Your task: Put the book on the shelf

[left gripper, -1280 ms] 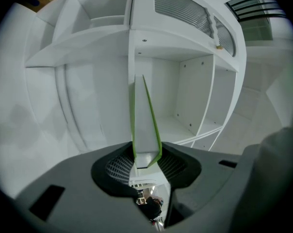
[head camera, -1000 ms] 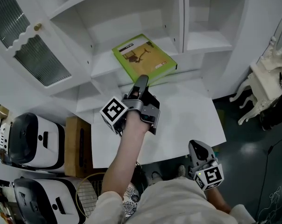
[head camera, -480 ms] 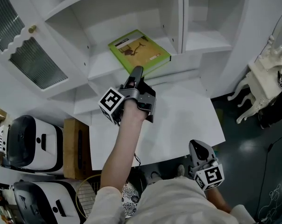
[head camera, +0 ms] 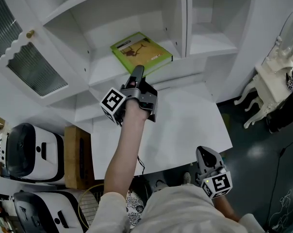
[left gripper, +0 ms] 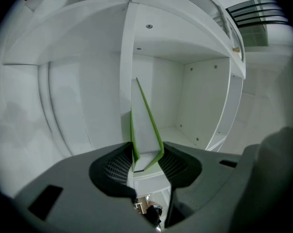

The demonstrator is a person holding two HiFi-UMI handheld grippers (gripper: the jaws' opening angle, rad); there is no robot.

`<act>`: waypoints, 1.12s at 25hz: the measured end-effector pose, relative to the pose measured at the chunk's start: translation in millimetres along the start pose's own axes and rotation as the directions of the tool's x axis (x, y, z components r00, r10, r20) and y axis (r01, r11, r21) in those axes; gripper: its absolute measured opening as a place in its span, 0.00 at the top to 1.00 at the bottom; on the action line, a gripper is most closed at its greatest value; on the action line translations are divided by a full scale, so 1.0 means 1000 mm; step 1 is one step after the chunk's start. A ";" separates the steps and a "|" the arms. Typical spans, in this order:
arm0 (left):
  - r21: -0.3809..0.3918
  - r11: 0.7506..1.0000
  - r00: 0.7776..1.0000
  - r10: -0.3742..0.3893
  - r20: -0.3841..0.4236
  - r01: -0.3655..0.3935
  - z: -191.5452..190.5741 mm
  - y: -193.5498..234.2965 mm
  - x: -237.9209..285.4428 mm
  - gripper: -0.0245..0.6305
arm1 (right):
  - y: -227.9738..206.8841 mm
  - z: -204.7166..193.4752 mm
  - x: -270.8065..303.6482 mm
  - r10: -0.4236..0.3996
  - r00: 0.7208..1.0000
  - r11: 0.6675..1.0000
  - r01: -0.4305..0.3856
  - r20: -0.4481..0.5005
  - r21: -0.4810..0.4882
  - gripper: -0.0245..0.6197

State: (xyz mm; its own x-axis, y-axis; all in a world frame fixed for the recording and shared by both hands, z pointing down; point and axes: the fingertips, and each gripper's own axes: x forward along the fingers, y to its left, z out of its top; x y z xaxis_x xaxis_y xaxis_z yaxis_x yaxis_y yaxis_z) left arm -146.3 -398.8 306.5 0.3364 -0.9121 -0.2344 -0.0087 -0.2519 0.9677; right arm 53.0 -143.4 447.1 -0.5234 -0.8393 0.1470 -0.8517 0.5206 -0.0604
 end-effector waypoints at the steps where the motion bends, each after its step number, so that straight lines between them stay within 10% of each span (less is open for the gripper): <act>1: 0.001 1.000 1.000 -0.001 -0.003 0.001 0.000 0.001 0.002 0.73 | -0.001 0.000 0.000 -0.001 1.000 1.000 0.001 -0.001 0.001 0.93; 14: 0.063 0.998 1.000 -0.003 -0.004 0.003 0.001 0.001 0.000 0.52 | 0.000 -0.001 -0.003 -0.002 1.000 1.000 0.002 -0.002 0.005 0.93; 28: -0.018 0.998 0.997 -0.058 -0.047 0.057 -0.018 -0.011 -0.028 0.52 | 0.007 -0.002 -0.006 0.020 1.000 1.000 -0.020 -0.002 0.001 0.93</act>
State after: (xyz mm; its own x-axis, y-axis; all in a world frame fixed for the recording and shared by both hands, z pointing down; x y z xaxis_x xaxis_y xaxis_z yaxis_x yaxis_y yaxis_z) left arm -139.0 -364.7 304.0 0.3803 -0.8798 -0.2853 0.0277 -0.2975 0.9543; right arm 50.0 -134.3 447.8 -0.5402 -0.8285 0.1476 -0.8412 0.5369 -0.0646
